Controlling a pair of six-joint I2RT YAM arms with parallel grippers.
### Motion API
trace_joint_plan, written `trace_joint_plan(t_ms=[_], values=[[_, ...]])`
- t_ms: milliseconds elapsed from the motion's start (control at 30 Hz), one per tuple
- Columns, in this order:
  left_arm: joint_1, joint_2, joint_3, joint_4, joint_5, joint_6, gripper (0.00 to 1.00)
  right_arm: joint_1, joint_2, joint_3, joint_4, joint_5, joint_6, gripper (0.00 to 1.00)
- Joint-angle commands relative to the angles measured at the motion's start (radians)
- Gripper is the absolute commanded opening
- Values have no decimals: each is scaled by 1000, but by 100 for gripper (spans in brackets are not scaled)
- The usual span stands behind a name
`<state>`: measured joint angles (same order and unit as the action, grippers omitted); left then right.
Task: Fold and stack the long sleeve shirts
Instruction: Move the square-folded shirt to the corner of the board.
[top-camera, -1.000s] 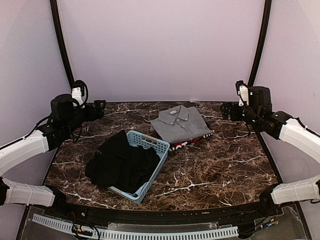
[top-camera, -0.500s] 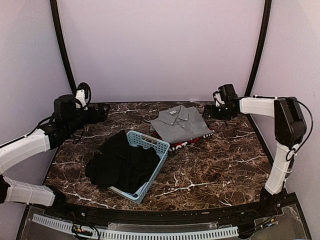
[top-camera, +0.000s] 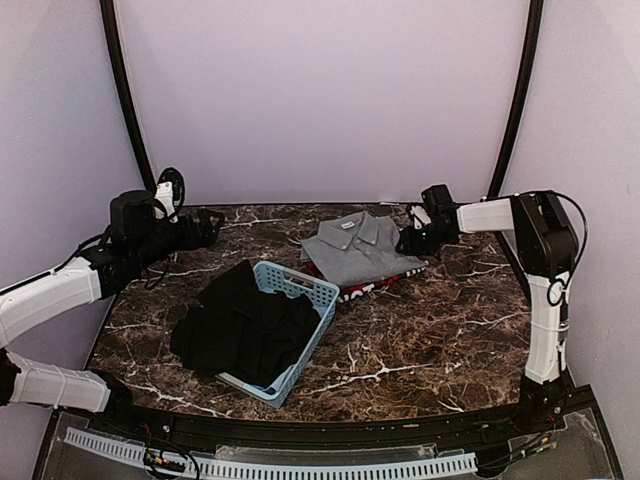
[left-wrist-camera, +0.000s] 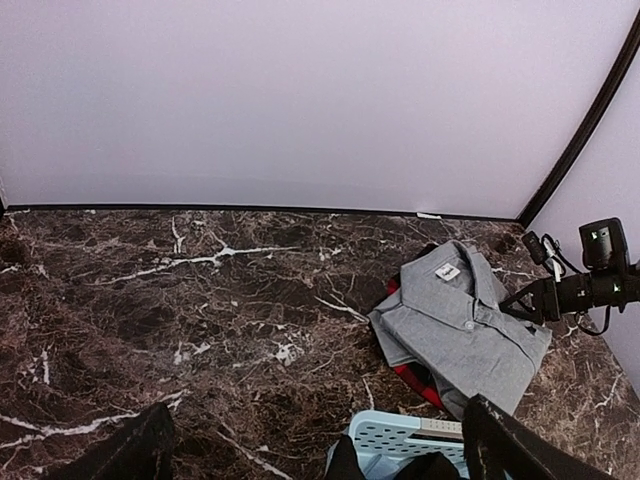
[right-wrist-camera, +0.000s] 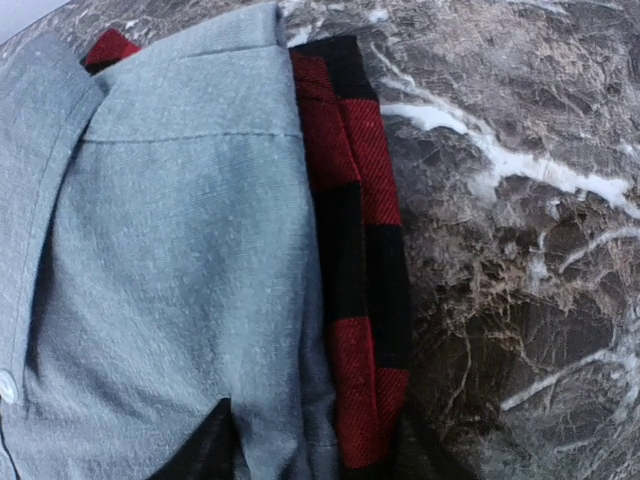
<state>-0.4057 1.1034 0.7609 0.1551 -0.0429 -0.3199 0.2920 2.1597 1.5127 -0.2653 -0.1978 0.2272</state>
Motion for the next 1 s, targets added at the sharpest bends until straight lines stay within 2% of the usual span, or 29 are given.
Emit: trace_joint_plan(t_ms=[0, 67, 300, 500, 633, 767, 967], values=[[-1, 24, 26, -35, 21, -20, 99, -25, -98, -143, 9, -32, -11, 27], [-7, 46, 42, -76, 21, -39, 98, -48, -166, -233, 29, -23, 8, 0], [-106, 82, 83, -284, -26, -47, 98, -156, -461, -574, 40, 127, 104, 0], [-137, 131, 134, -462, -17, -51, 98, -209, -711, -790, 0, 305, 197, 0], [-142, 213, 174, -519, -85, -44, 98, -260, -821, -864, -42, 373, 228, 0], [-142, 248, 183, -502, -70, -61, 97, -334, -899, -903, -67, 388, 228, 2], [-143, 273, 188, -464, -30, -62, 96, -378, -828, -874, -64, 465, 194, 3]])
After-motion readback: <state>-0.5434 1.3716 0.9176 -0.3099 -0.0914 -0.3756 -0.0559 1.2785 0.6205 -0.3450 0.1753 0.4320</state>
